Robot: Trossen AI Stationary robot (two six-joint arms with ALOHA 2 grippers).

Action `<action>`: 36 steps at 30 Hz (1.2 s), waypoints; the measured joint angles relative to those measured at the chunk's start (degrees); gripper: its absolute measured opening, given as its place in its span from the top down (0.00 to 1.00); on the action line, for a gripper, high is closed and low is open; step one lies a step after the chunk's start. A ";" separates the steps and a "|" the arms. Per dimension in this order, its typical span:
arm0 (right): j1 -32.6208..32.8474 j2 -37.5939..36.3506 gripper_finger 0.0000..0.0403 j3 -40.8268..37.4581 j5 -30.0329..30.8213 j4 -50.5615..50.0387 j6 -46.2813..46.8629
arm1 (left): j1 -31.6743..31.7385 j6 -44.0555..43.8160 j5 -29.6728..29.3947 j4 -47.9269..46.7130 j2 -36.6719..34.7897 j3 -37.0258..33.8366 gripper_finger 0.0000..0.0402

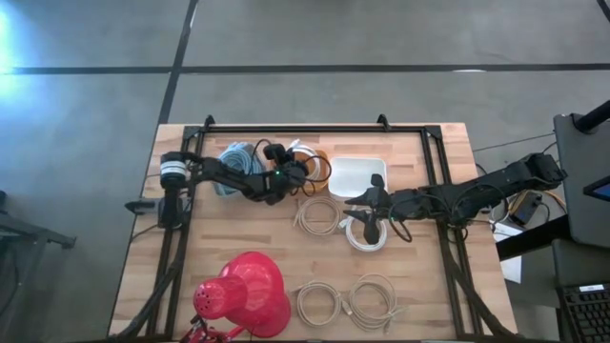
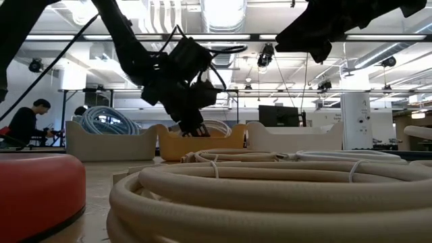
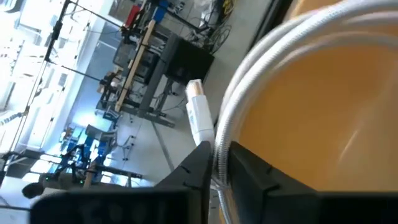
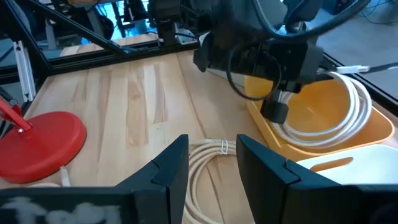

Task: Sort HDMI cables
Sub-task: Put the left white HDMI cable into the orange bin, then put the white HDMI cable into the orange bin

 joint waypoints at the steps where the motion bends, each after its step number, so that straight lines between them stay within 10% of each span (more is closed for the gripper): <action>1: 0.00 0.00 0.68 0.00 0.00 -0.04 0.00 | 0.00 -0.04 -0.04 0.02 -0.07 0.27 0.84; 14: 0.00 0.01 0.68 -0.37 -0.03 -9.18 6.10 | -1.07 -9.80 7.21 -20.16 -8.87 6.57 0.57; 36: 1.57 0.07 0.68 -6.22 -10.52 -17.81 25.11 | -6.08 -20.12 18.43 -31.23 -19.51 7.50 0.56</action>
